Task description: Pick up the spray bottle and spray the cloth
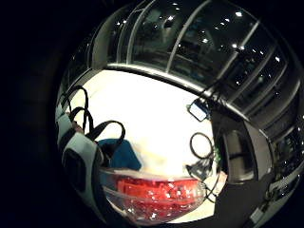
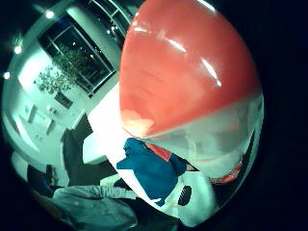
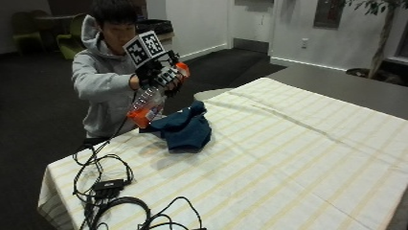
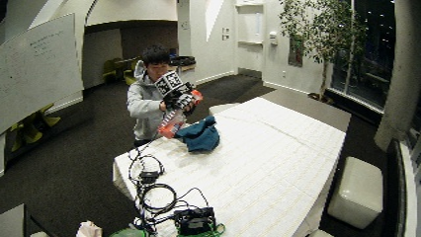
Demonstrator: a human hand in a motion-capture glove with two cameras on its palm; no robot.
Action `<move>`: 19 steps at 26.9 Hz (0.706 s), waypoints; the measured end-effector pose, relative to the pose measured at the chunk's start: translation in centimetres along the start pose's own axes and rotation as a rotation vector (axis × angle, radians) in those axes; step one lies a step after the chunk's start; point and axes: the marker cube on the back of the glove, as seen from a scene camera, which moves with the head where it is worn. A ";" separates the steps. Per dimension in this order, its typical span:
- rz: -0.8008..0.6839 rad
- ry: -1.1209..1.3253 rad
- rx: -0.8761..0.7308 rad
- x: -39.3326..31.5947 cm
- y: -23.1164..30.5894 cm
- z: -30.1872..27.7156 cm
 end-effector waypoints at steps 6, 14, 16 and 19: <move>-0.067 0.051 -0.130 -2.3 0.5 2.3; -0.124 0.114 -0.253 -3.5 2.5 7.0; -0.123 0.117 -0.259 -3.7 2.7 7.2; -0.121 0.117 -0.246 -3.8 2.3 6.5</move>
